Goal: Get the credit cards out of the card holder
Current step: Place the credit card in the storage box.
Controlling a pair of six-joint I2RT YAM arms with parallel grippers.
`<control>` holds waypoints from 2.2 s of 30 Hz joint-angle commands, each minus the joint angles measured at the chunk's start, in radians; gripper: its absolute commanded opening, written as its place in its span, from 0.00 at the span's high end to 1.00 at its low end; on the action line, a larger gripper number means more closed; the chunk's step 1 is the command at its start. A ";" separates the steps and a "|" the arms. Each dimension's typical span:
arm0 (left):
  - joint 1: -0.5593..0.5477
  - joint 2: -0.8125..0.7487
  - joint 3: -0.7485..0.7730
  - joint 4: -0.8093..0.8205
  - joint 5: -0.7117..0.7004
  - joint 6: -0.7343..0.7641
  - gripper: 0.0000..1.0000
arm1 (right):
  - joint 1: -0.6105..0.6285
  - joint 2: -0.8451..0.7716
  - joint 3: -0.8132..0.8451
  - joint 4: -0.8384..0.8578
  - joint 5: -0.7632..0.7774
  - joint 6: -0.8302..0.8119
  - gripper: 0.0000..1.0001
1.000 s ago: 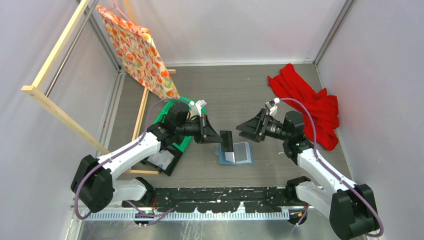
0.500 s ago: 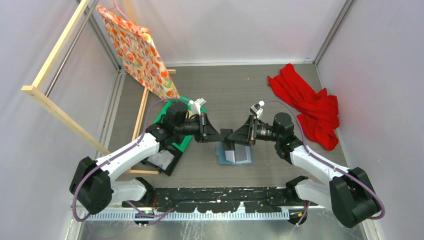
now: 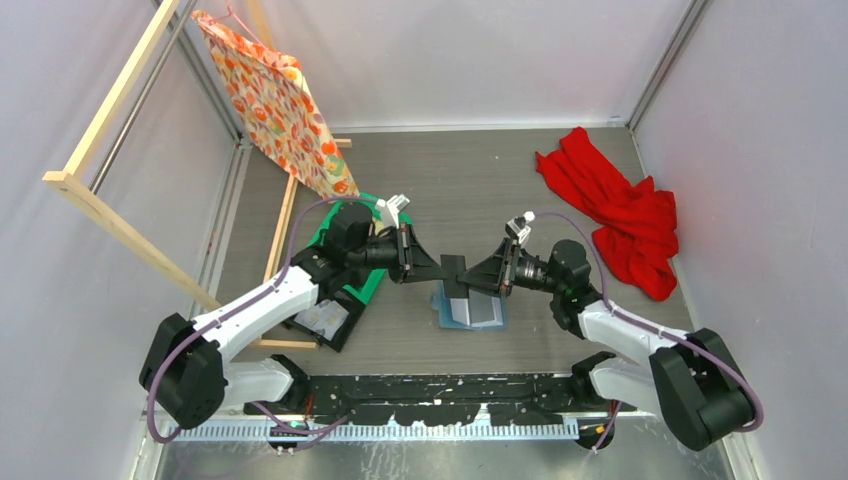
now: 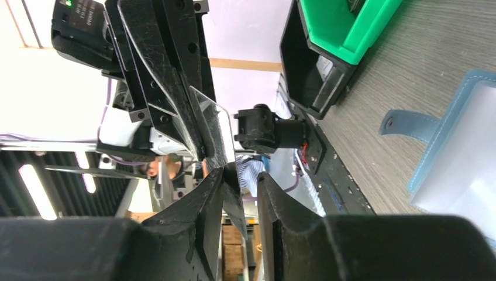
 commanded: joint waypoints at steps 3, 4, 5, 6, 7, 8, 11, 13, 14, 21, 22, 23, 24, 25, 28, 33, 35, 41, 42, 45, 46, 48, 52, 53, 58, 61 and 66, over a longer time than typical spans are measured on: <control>0.017 -0.024 -0.006 0.131 0.057 -0.050 0.99 | -0.005 0.081 -0.056 0.406 0.032 0.208 0.66; 0.018 -0.021 -0.007 0.139 0.059 -0.056 0.99 | -0.005 0.098 -0.065 0.463 0.037 0.235 0.66; 0.018 -0.020 -0.008 0.143 0.060 -0.061 0.99 | -0.006 0.114 -0.072 0.533 0.046 0.261 0.66; 0.019 -0.019 -0.007 0.145 0.063 -0.063 0.99 | -0.006 0.130 -0.079 0.574 0.052 0.283 0.65; 0.020 -0.019 -0.006 0.145 0.065 -0.062 1.00 | -0.006 0.144 -0.083 0.615 0.058 0.302 0.65; 0.021 -0.019 -0.005 0.148 0.065 -0.064 0.99 | -0.006 0.157 -0.087 0.637 0.059 0.319 0.65; 0.021 -0.011 0.002 0.151 0.073 -0.065 0.99 | -0.005 0.177 -0.084 0.698 0.067 0.341 0.66; 0.022 -0.011 0.003 0.151 0.074 -0.066 0.99 | -0.005 0.178 -0.079 0.697 0.067 0.340 0.69; 0.021 -0.011 0.002 0.151 0.074 -0.065 0.99 | -0.005 0.180 -0.077 0.697 0.068 0.340 0.72; 0.021 -0.014 0.012 0.140 0.077 -0.066 0.61 | -0.005 0.184 -0.080 0.687 0.075 0.332 0.99; 0.022 -0.017 0.012 0.134 0.073 -0.067 0.46 | -0.005 0.183 -0.080 0.686 0.073 0.330 0.99; 0.023 -0.020 0.011 0.133 0.070 -0.068 0.37 | -0.005 0.182 -0.079 0.683 0.072 0.328 0.99; 0.023 -0.020 0.011 0.133 0.070 -0.068 0.34 | -0.005 0.181 -0.077 0.683 0.072 0.328 0.99; 0.023 -0.019 0.010 0.134 0.070 -0.069 0.33 | -0.005 0.181 -0.074 0.681 0.073 0.327 0.99; 0.022 -0.013 0.007 0.148 0.074 -0.071 0.38 | -0.006 0.177 -0.068 0.672 0.073 0.325 0.99; 0.018 0.006 -0.010 0.195 0.070 -0.101 0.60 | -0.005 0.175 -0.063 0.648 0.070 0.315 0.99; 0.013 0.021 -0.021 0.230 0.071 -0.124 0.69 | -0.005 0.177 -0.062 0.633 0.068 0.308 0.99; -0.011 0.060 -0.011 0.268 0.057 -0.148 0.83 | -0.005 0.187 -0.050 0.620 0.060 0.300 0.99; -0.013 0.063 -0.009 0.267 0.054 -0.148 0.87 | -0.005 0.187 -0.050 0.618 0.058 0.300 0.99; -0.013 0.066 0.004 0.216 0.042 -0.134 0.99 | -0.006 0.189 -0.048 0.611 0.053 0.296 0.99; -0.013 0.061 0.018 0.160 0.032 -0.110 0.99 | -0.006 0.189 -0.045 0.592 0.047 0.293 0.93; -0.011 0.046 0.082 -0.058 -0.004 -0.008 0.99 | -0.007 0.181 -0.035 0.517 0.036 0.270 0.38; -0.011 0.020 0.348 -0.686 -0.258 0.302 0.99 | -0.031 0.085 -0.016 0.252 0.052 0.144 0.11; -0.011 0.024 0.427 -0.828 -0.344 0.368 1.00 | -0.031 0.037 0.007 0.045 0.067 0.065 0.10; -0.011 0.107 0.728 -1.310 -0.840 0.551 1.00 | -0.031 -0.219 0.222 -0.805 0.284 -0.427 0.07; -0.013 0.210 0.790 -1.487 -1.093 0.558 0.99 | -0.031 -0.249 0.308 -0.976 0.360 -0.518 0.07; -0.045 0.444 0.855 -1.703 -1.445 0.462 1.00 | -0.033 -0.249 0.319 -0.981 0.379 -0.510 0.07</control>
